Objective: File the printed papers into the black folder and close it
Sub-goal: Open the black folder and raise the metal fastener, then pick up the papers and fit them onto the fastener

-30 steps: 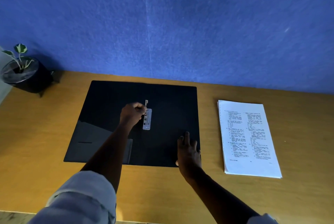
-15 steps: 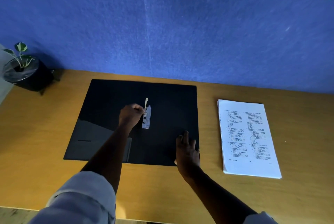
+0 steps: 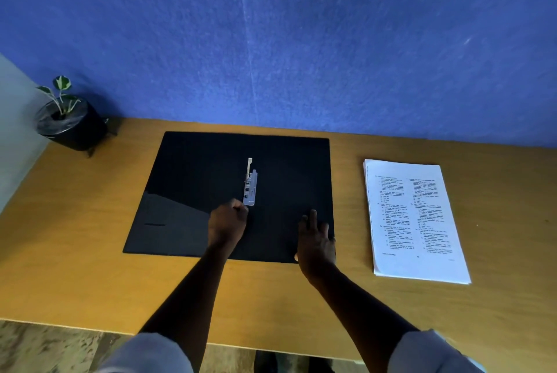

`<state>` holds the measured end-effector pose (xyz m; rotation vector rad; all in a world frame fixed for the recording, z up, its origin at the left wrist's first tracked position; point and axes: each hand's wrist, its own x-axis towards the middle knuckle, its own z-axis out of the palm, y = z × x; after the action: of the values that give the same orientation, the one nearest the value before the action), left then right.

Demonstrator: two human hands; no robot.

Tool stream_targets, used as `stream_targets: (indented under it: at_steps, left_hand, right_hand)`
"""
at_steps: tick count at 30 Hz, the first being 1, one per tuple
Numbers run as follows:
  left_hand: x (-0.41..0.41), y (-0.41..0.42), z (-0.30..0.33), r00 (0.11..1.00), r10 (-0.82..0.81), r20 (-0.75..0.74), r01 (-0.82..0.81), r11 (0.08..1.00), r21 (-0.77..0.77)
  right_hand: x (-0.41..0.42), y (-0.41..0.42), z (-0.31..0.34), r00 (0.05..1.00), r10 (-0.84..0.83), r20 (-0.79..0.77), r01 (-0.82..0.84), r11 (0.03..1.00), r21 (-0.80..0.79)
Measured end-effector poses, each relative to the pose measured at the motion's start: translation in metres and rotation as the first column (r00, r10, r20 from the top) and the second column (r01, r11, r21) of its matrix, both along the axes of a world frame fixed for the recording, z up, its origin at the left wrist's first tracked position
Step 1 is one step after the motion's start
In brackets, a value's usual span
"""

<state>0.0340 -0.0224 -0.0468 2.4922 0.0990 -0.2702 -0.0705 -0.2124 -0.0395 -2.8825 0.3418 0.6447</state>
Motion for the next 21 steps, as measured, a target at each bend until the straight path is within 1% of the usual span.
stream_targets:
  at_steps: [4,11,14,21]
  left_hand:
    - [-0.024,-0.017,0.004,0.994,-0.109,0.0,0.109,0.993,-0.036]
    - [-0.046,-0.061,0.01,0.969,-0.247,0.007,0.246,0.961,-0.124]
    - [-0.051,-0.084,0.014,0.962,-0.273,0.007,0.271,0.952,-0.141]
    - [-0.062,-0.149,0.021,0.931,-0.365,0.013,0.36,0.91,-0.207]
  right_hand:
    - [-0.005,-0.005,-0.006,1.0,-0.004,0.027,0.003,0.999,0.039]
    - [-0.018,-0.033,0.007,0.974,-0.091,0.21,0.049,0.98,0.193]
    - [-0.024,-0.056,0.017,0.953,-0.13,0.275,0.078,0.978,0.194]
    - [-0.04,-0.129,0.027,0.912,-0.248,0.327,0.182,0.959,0.219]
